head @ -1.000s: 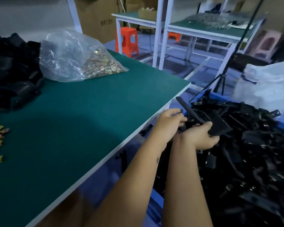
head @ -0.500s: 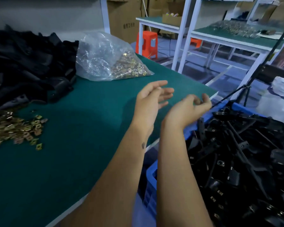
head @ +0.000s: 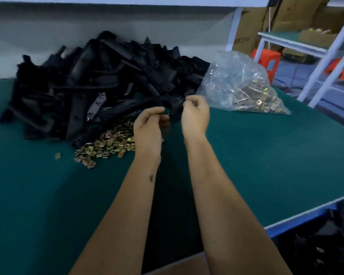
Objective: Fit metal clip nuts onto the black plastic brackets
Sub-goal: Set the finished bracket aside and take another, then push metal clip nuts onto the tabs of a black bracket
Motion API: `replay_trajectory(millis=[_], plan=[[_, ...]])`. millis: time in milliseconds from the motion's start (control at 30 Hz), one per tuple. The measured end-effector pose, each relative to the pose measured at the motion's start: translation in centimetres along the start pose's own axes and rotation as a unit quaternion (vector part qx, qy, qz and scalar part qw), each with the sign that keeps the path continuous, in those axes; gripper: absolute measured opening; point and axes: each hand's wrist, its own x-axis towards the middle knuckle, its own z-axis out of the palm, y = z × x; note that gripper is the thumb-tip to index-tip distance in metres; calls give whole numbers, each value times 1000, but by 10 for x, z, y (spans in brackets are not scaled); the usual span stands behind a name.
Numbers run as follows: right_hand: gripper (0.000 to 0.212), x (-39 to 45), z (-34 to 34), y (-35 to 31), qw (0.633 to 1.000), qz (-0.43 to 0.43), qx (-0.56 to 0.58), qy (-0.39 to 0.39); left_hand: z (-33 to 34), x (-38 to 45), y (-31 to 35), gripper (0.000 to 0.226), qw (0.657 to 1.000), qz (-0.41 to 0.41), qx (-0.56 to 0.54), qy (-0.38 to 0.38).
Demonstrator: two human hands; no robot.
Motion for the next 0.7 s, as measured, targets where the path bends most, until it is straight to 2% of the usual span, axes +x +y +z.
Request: replay_trajectory(millis=[67, 167, 233, 333, 467, 600, 700], plan=[[25, 2, 6, 13, 996, -5, -79, -44, -19, 13, -1, 33, 999, -7, -9, 30], [37, 3, 15, 24, 969, -32, -215, -115, -28, 25, -2, 32, 999, -21, -35, 35], [40, 8, 16, 27, 939, -57, -306, -147, -26, 29, -3, 32, 999, -23, -32, 27], [37, 10, 19, 31, 889, -93, -422, -150, -23, 31, -7, 32, 999, -28, -29, 18], [38, 5, 24, 33, 866, -120, -470, -123, -28, 32, -6, 31, 998, -34, -46, 7], [32, 5, 22, 31, 876, -129, -455, -96, -32, 31, -4, 29, 996, -44, -78, 4], [24, 4, 18, 29, 895, -126, -426, -48, -34, 30, -1, 26, 994, -44, -99, -4]])
